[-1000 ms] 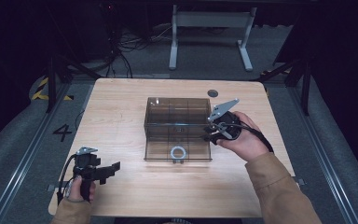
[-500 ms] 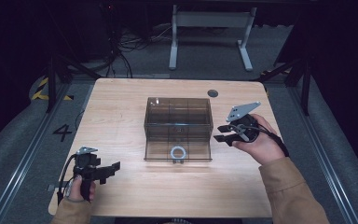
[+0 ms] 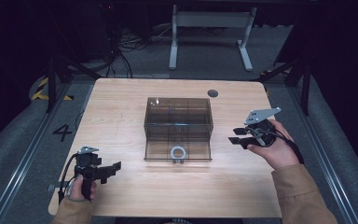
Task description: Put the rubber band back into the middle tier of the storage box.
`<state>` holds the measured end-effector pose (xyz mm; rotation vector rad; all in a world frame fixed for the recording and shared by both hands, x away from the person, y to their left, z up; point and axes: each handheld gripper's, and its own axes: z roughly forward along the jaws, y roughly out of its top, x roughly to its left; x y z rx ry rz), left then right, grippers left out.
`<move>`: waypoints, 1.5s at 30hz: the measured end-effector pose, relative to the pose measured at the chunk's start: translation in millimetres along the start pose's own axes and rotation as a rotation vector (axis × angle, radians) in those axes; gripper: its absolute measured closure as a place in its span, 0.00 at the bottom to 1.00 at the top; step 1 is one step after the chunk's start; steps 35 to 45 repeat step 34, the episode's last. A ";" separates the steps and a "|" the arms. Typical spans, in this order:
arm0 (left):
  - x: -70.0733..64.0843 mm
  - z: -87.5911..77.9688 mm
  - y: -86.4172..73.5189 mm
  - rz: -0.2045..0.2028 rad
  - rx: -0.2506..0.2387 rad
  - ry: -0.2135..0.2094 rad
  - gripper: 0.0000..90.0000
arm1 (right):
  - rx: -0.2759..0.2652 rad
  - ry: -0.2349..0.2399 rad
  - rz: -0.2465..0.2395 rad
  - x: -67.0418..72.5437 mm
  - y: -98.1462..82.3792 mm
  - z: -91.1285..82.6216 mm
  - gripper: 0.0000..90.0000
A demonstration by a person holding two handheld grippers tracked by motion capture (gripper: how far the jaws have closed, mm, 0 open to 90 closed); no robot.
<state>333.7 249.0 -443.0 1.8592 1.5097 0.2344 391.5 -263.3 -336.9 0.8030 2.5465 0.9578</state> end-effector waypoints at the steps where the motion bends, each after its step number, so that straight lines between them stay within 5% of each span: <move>1: 0.0 0.0 0.0 0.001 0.000 0.000 0.18 | 0.004 -0.004 0.005 -0.7 -2.1 -0.6 0.66; 12: -1.2 -0.3 0.3 0.017 -0.003 -0.006 0.18 | 0.005 -0.022 0.052 -6.2 -28.9 4.6 0.65; 30: -2.0 0.5 0.0 0.013 0.003 -0.001 0.18 | 0.020 -0.021 0.159 -3.7 -84.7 40.6 0.65; 45: -2.0 0.3 0.0 0.015 0.000 -0.004 0.18 | 0.020 -0.022 0.158 -2.4 -87.7 43.0 0.65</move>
